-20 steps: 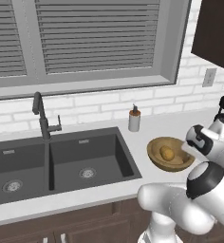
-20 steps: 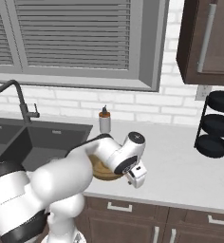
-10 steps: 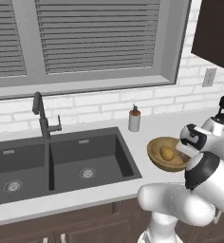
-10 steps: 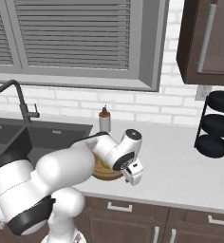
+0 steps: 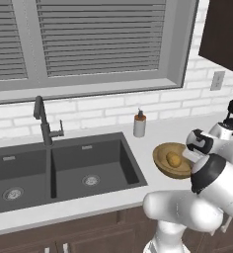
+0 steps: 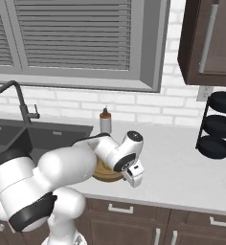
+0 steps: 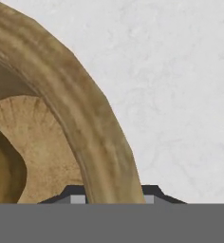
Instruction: Pick the potato from the sink and place it in the bowl. Then pick the bowl and place it in the microwave. Then close the microwave door and press the start button.
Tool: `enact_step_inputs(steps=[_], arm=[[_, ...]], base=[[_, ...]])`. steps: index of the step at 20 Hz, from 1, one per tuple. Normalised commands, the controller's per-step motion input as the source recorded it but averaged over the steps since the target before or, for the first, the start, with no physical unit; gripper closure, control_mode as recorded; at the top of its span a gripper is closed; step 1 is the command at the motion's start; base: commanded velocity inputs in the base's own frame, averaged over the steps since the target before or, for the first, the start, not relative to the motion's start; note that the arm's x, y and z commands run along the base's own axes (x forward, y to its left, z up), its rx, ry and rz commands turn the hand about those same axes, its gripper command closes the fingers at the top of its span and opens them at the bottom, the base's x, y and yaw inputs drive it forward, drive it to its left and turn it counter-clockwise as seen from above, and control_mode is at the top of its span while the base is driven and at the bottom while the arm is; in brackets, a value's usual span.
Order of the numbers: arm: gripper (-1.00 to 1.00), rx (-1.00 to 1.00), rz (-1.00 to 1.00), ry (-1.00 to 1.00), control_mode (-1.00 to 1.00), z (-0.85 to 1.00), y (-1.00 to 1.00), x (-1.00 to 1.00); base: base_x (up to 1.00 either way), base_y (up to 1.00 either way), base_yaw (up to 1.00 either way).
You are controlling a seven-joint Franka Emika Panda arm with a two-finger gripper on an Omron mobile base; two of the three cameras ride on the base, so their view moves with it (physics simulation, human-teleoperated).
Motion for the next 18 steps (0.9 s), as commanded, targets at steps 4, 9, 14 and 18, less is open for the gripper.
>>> enact_step_inputs(steps=[4,9,14,18], arm=[[1.0,0.0,0.0,0.0,-1.0,-0.2,0.26,0.0],[1.0,0.0,0.0,-0.01,-1.0,-0.02,0.05,-0.04],[1.0,0.0,-0.05,-0.11,-1.0,0.04,0.12,-0.2],[1.0,0.0,-0.12,-0.11,-1.0,0.05,0.29,-0.07]], base=[[0.0,0.0,0.0],[0.0,0.0,0.0],[0.0,0.0,0.0],[0.0,0.0,0.0]])
